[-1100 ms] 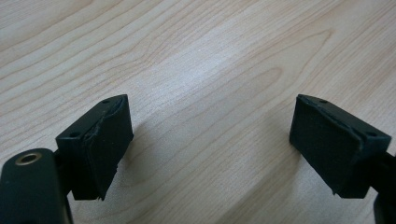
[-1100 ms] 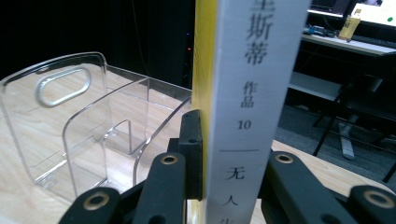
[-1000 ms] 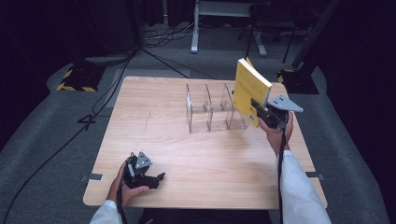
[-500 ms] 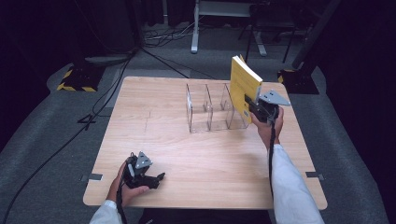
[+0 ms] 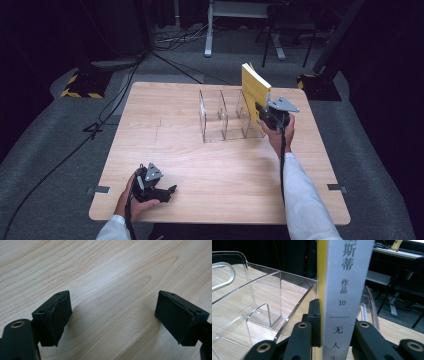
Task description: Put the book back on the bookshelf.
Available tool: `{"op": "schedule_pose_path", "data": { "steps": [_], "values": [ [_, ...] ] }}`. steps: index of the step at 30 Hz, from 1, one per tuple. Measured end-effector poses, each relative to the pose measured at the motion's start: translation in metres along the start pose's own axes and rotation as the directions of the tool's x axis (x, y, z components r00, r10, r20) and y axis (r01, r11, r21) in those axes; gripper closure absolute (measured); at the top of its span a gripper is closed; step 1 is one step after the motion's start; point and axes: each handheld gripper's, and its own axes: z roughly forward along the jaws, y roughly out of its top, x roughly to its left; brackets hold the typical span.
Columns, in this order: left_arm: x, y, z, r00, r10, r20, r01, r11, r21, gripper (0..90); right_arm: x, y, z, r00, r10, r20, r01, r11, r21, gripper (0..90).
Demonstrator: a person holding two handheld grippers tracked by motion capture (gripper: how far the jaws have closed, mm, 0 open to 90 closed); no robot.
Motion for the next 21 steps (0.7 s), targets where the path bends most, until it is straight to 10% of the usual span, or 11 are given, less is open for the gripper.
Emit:
{"op": "schedule_pose_path", "data": {
  "steps": [21],
  "values": [
    [-0.002,-0.001,-0.001,1.0,0.003,0.002,-0.003,1.0,0.003,14.6,0.001,-0.029,0.002,0.9955,0.095,-0.006,-0.095,0.995,-0.012,75.7]
  ]
}}
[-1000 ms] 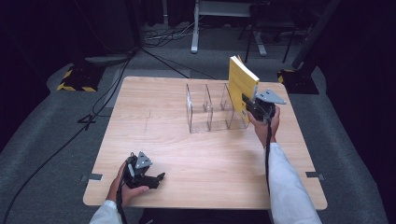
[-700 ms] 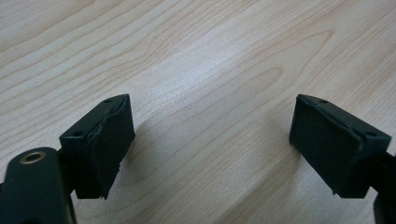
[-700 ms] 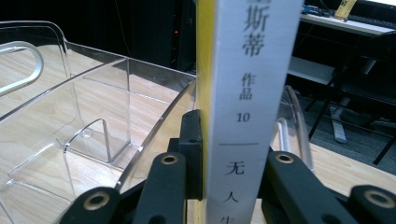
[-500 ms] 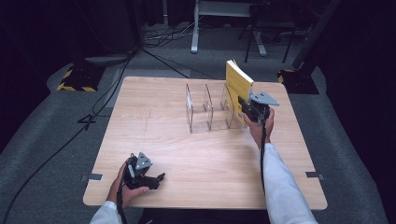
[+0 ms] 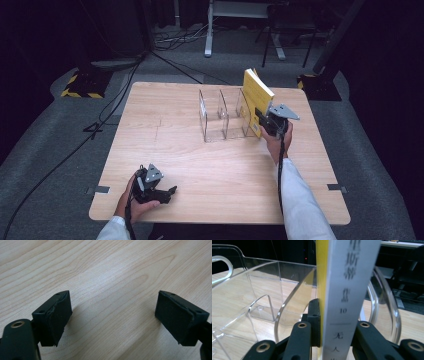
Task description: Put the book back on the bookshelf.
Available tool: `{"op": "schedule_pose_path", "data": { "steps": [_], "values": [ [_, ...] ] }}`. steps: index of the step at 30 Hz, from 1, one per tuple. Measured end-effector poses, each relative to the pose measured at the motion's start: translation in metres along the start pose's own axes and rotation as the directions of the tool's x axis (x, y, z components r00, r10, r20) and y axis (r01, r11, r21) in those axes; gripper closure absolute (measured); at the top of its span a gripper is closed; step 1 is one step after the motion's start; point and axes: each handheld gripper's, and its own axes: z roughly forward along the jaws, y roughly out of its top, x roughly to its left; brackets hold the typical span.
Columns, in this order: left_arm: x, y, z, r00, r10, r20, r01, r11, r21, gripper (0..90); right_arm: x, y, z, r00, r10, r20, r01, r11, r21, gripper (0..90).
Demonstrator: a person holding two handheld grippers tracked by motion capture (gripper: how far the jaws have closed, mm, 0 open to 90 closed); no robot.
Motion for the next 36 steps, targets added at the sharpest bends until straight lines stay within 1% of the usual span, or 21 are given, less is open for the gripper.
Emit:
{"op": "schedule_pose_path", "data": {
  "steps": [3,8,11,12,14,15,16,18,20,21,22,23,24,27,28,30,31,32,34,36],
  "values": [
    [0.0,0.0,-0.001,1.0,0.008,0.002,-0.008,1.0,0.001,14.6,-0.002,-0.003,-0.001,0.9999,0.012,-0.001,-0.012,1.0,0.001,75.6],
    [-0.001,0.0,0.0,1.0,0.004,0.005,-0.004,1.0,0.0,14.5,-0.003,-0.004,-0.003,0.9996,0.027,0.009,-0.027,1.0,-0.003,75.2],
    [-0.001,0.0,0.0,1.0,0.004,0.004,-0.004,1.0,0.0,14.6,-0.003,-0.005,-0.006,0.9996,0.006,0.026,-0.006,1.0,0.001,73.6],
    [-0.001,-0.001,-0.001,1.0,0.004,0.003,-0.004,1.0,0.0,14.5,-0.002,-0.005,-0.008,0.9993,-0.008,0.038,0.008,1.0,0.005,72.4],
    [-0.001,-0.001,-0.001,1.0,0.003,0.002,-0.003,1.0,0.0,14.5,-0.002,-0.004,-0.014,0.9976,-0.02,0.066,0.02,1.0,0.003,71.5],
    [-0.001,-0.001,-0.001,1.0,0.004,0.0,-0.004,1.0,0.0,14.5,-0.002,-0.004,-0.016,0.9972,-0.027,0.069,0.027,1.0,0.0,71.1],
    [-0.001,-0.001,-0.001,1.0,0.002,0.003,-0.002,1.0,0.0,14.5,-0.002,-0.004,-0.018,0.9973,-0.036,0.064,0.035,0.999,0.009,70.6],
    [-0.001,-0.001,-0.001,1.0,0.003,0.003,-0.003,1.0,0.0,14.5,-0.002,-0.005,-0.022,0.9961,-0.05,0.073,0.049,0.999,0.016,69.3],
    [-0.001,-0.001,-0.001,1.0,0.002,0.003,-0.002,1.0,0.0,14.5,-0.004,-0.006,-0.027,0.9968,-0.048,0.065,0.048,0.999,0.006,67.5],
    [-0.001,-0.001,-0.001,1.0,0.002,0.003,-0.002,1.0,0.0,14.6,-0.004,-0.006,-0.027,0.9968,-0.048,0.065,0.048,0.999,0.006,67.5],
    [-0.001,-0.001,-0.001,1.0,0.003,0.002,-0.003,1.0,0.0,14.6,-0.005,-0.005,-0.033,0.9968,-0.057,0.056,0.056,0.998,0.013,66.6],
    [-0.001,0.0,-0.001,1.0,0.003,0.002,-0.003,1.0,0.0,14.5,-0.005,-0.004,-0.036,0.9968,-0.063,0.049,0.063,0.998,0.007,66.1],
    [-0.001,0.0,-0.001,1.0,0.003,0.002,-0.003,1.0,0.0,14.5,-0.005,-0.004,-0.036,0.9968,-0.063,0.049,0.063,0.998,0.007,66.1],
    [-0.001,-0.001,-0.001,1.0,0.002,0.002,-0.002,1.0,0.0,14.6,-0.007,-0.001,-0.044,0.996,-0.083,0.034,0.083,0.997,0.003,63.9],
    [-0.001,-0.001,-0.001,1.0,0.002,0.002,-0.002,1.0,0.0,14.5,-0.008,0.001,-0.048,0.9959,-0.084,0.033,0.084,0.996,-0.001,62.6],
    [-0.001,-0.001,-0.001,1.0,0.002,0.001,-0.002,1.0,0.0,14.5,-0.008,0.002,-0.049,0.996,-0.082,0.035,0.082,0.997,-0.001,63.4],
    [-0.001,-0.001,-0.001,1.0,0.002,0.001,-0.002,1.0,0.0,14.5,-0.01,0.002,-0.051,0.9965,-0.079,0.027,0.079,0.997,0.001,64.4],
    [-0.001,-0.001,-0.001,1.0,0.002,0.001,-0.002,1.0,0.0,14.5,-0.011,0.003,-0.051,0.9963,-0.084,0.014,0.084,0.996,0.01,64.6],
    [-0.001,-0.001,-0.001,1.0,0.001,0.001,-0.001,1.0,0.0,14.5,-0.014,0.005,-0.053,0.9955,-0.095,0.001,0.095,0.995,0.028,65.3],
    [-0.001,-0.001,-0.001,1.0,0.001,0.001,-0.001,1.0,0.0,14.5,-0.016,0.007,-0.056,0.9959,-0.09,-0.009,0.091,0.995,0.033,64.2]
  ]
}}
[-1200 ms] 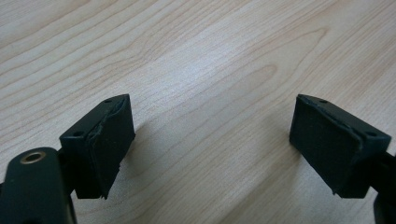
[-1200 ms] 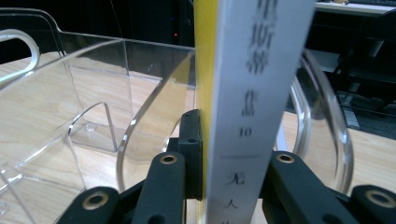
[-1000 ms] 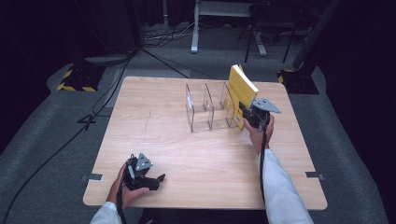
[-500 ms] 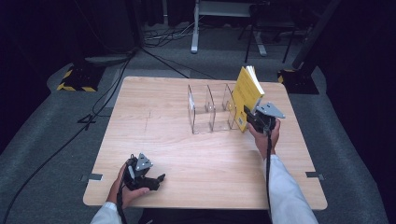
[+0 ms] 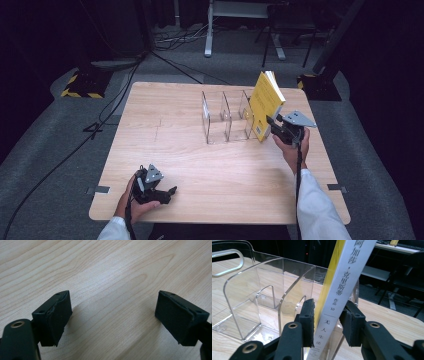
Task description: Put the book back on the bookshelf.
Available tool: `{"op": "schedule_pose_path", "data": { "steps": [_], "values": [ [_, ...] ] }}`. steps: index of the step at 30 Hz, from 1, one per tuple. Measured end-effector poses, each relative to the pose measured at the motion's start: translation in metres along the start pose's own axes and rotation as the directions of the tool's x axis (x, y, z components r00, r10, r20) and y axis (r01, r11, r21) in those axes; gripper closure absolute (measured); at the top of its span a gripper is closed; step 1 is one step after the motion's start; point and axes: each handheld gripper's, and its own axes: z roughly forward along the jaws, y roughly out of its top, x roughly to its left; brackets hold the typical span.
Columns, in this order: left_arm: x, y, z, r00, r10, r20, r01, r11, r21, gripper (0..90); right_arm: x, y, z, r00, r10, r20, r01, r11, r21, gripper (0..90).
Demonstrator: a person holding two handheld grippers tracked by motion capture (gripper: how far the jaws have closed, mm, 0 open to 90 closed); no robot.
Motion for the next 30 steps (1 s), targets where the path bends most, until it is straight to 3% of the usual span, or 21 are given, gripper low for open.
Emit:
{"op": "schedule_pose_path", "data": {
  "steps": [5,11,21,25,30],
  "values": [
    [0.0,0.0,0.0,1.0,0.0,0.0,0.0,1.0,0.0,14.5,-0.003,0.005,-0.006,0.9994,-0.022,-0.027,0.023,0.999,0.041,58.6],
    [0.0,0.0,0.0,1.0,0.0,0.0,0.0,1.0,0.0,14.5,-0.011,0.011,-0.015,0.9957,-0.011,-0.092,0.02,0.995,0.097,51.0],
    [0.0,0.0,0.0,1.0,0.0,0.0,0.0,1.0,0.0,14.5,-0.016,0.015,-0.026,0.9904,-0.044,-0.131,0.064,0.986,0.153,43.6],
    [0.0,0.0,0.0,1.0,0.0,0.0,0.0,1.0,0.0,14.5,-0.014,0.017,-0.032,0.9857,-0.055,-0.16,0.08,0.984,0.16,43.3],
    [0.0,0.0,0.0,1.0,0.0,0.0,0.0,1.0,0.0,14.5,-0.01,0.018,-0.039,0.9751,-0.103,-0.196,0.139,0.974,0.181,40.1]
  ]
}}
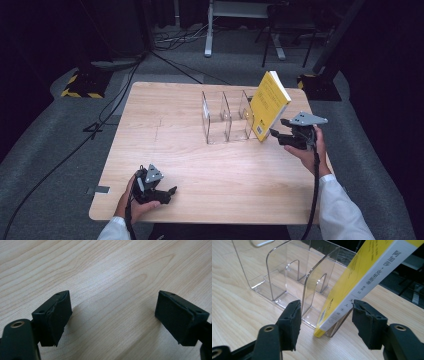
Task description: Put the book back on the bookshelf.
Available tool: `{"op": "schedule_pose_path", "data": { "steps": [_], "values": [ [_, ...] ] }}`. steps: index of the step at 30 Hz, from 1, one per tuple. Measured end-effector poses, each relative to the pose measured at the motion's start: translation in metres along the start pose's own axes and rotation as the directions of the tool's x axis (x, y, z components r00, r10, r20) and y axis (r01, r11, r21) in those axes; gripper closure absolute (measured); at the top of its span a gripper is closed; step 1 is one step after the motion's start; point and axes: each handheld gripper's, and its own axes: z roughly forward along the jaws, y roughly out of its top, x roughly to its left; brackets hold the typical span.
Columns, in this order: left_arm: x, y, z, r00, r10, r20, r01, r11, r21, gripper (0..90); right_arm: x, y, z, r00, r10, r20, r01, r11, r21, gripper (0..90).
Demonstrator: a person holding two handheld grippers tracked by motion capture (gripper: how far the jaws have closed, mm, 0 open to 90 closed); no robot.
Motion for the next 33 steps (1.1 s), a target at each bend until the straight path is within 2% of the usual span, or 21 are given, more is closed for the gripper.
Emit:
{"op": "schedule_pose_path", "data": {
  "steps": [14,19,33],
  "values": [
    [0.0,0.0,0.0,1.0,0.0,0.0,0.0,1.0,0.0,14.5,0.012,-0.013,-0.016,0.9941,-0.089,-0.061,0.093,0.994,0.057,32.0],
    [0.0,0.0,0.0,1.0,0.0,0.0,0.0,1.0,0.0,14.5,0.014,-0.018,-0.022,0.9923,-0.106,-0.064,0.11,0.992,0.064,31.3],
    [0.0,0.0,0.0,1.0,0.0,0.0,0.0,1.0,0.0,14.5,0.018,-0.046,-0.046,0.9862,-0.15,-0.07,0.156,0.983,0.097,29.0]
  ]
}}
